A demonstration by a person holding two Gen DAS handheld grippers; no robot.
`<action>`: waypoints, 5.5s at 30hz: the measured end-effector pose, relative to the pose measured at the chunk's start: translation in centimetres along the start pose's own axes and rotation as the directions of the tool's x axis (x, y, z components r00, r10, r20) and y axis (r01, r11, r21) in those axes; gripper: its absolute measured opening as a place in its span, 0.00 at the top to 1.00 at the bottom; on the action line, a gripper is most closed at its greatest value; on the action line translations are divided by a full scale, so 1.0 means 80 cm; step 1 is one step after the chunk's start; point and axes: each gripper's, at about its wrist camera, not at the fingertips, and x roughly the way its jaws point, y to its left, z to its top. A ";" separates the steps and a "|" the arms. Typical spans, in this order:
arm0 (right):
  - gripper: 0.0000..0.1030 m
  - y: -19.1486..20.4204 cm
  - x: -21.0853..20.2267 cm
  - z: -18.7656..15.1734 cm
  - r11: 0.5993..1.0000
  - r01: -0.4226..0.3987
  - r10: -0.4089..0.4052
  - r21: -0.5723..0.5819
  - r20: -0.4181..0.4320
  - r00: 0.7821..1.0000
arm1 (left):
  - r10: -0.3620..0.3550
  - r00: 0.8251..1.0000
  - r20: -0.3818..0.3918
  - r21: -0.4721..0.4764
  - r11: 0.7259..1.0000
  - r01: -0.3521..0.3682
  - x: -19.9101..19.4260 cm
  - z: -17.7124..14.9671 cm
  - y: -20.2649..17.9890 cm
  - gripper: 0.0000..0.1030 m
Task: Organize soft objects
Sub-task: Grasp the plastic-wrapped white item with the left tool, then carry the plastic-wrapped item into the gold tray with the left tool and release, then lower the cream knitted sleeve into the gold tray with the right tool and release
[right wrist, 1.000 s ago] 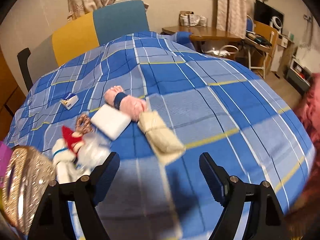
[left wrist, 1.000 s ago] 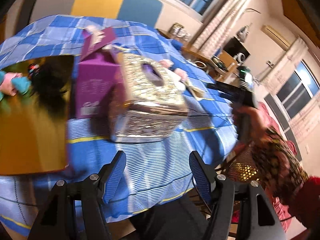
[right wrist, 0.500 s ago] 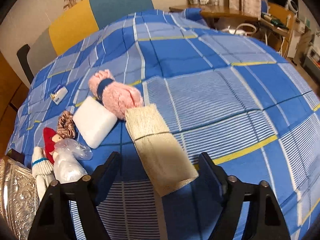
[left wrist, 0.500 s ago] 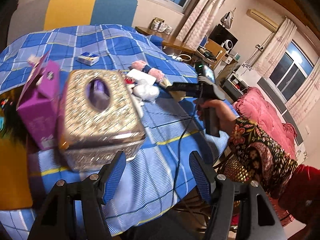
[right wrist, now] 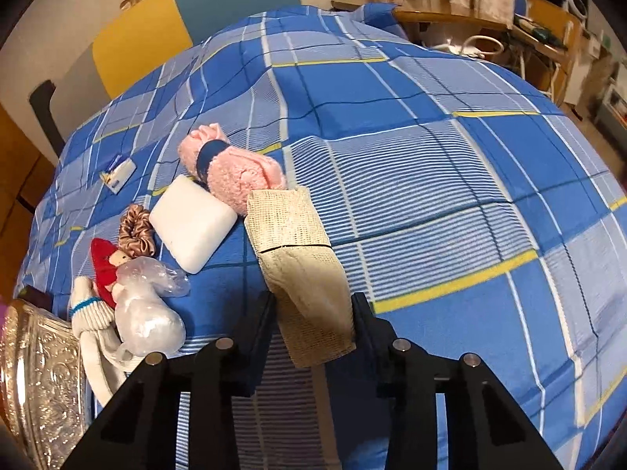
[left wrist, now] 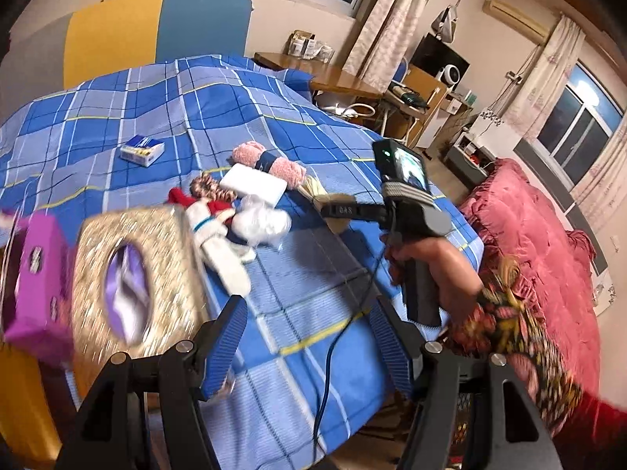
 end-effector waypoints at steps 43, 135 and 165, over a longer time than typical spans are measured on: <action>0.62 -0.023 -0.035 0.008 0.995 -0.011 0.005 0.096 0.062 0.998 | 0.210 0.946 -0.247 -0.084 0.968 -0.237 0.247 0.095 0.042 0.60; 0.60 0.362 -0.297 -0.150 0.879 -0.092 0.337 -0.467 0.475 0.813 | 0.463 0.878 0.119 -0.659 0.698 -0.279 -0.212 -0.195 0.438 0.38; 0.63 0.652 -0.065 -0.229 0.678 -0.376 0.390 -0.632 -0.125 0.912 | 0.381 0.915 0.137 -0.724 0.668 -0.170 -0.254 -0.280 0.437 0.39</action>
